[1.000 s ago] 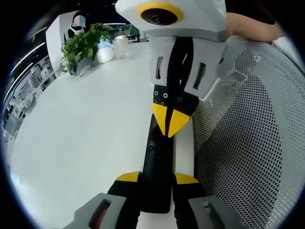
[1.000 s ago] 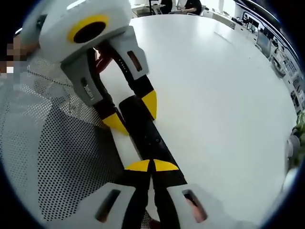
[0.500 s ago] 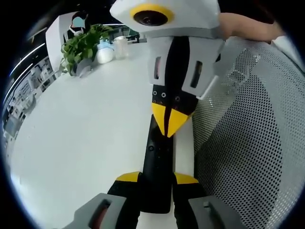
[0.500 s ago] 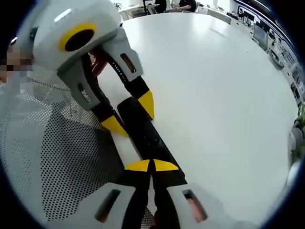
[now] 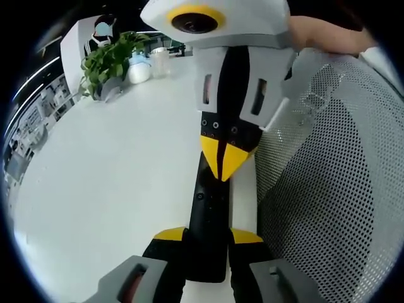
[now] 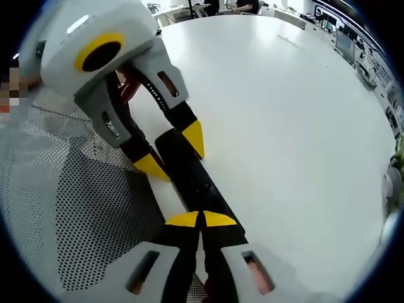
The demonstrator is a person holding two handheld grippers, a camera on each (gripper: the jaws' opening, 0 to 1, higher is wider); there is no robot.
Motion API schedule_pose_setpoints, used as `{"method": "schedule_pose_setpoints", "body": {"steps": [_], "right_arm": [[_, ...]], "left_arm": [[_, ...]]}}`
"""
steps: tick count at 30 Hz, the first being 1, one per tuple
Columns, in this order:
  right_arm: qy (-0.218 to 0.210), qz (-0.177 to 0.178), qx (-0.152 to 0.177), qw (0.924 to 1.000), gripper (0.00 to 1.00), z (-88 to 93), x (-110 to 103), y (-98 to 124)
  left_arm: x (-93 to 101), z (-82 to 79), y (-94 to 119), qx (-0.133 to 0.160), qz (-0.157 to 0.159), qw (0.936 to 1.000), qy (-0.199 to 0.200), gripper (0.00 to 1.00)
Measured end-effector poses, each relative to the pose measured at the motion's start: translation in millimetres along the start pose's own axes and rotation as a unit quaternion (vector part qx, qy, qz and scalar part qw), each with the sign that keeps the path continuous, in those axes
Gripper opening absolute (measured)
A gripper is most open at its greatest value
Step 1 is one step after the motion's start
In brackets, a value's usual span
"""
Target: Press the specified remote control buttons in sequence, fully releasing each button before pressing the next.
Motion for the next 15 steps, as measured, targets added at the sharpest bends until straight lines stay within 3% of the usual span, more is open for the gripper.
{"method": "schedule_pose_setpoints", "body": {"steps": [15], "right_arm": [[0.004, 0.008, -0.001, 1.0, 0.0, -0.1, 2.0, 0.5]], "left_arm": [[-0.4, 0.1, -0.3, 0.0, 0.0, 1.0, -0.001, 0.25]]}}
Point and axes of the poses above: the point that each gripper's makers call its tool centre point, and the gripper's own axes: y roughly backward along the fingers, x roughly to its right, z roughly out of its underside, the point moved 3 cm from there along y, roughly backward along the fingers, and after that the axes turned 13 degrees about y, right-handed, at the moved point
